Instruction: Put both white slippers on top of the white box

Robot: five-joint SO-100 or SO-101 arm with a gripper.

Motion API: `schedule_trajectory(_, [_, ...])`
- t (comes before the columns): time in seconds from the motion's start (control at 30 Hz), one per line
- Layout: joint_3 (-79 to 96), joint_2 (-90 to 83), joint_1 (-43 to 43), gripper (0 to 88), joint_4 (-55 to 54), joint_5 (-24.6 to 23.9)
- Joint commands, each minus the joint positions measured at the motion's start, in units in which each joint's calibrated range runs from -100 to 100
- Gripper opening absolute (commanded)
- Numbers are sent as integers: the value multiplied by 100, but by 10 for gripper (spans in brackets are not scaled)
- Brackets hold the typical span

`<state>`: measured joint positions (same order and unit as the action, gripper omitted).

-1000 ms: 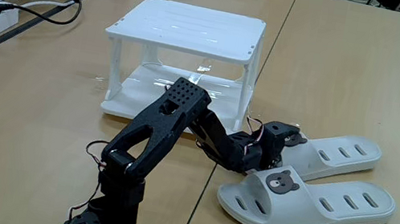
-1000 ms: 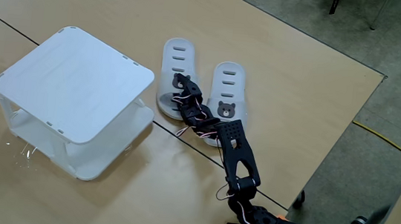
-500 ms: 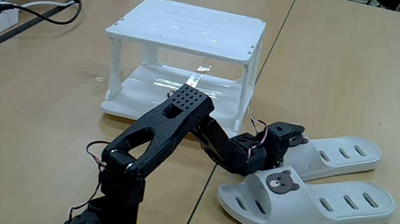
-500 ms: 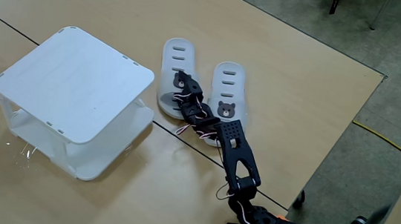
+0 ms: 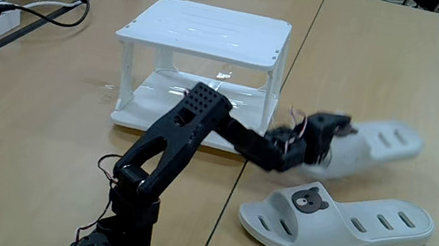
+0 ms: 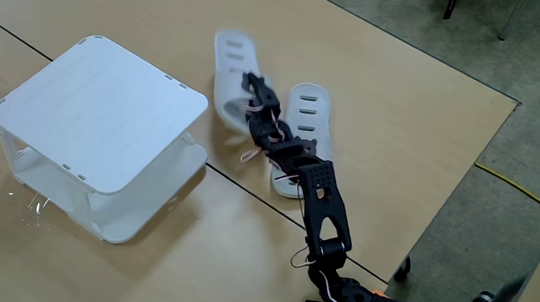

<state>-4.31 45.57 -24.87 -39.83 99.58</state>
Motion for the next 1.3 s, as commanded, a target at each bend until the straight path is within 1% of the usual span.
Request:
schedule_trajectory(0.0, [-78, -2449, -62, 8, 859, 42])
schedule_trajectory(0.17, [-69, -3644, -46, 8, 1619, 42])
schedule_trajectory(0.43, [-69, -5470, 250, 8, 2956, 42])
schedule_trajectory(0.53, [-33, -5739, 859, 8, 3025, 42])
schedule_trajectory(0.7, [-33, -5604, 2051, 8, 3025, 42])
schedule_trajectory(0.97, [-33, -5133, 3498, 8, 3008, 42])
schedule_trajectory(1.1, [-105, -4788, 3959, 8, 2999, 42])
schedule_trajectory(1.27, [-809, -3964, 4091, 8, 2956, 42])
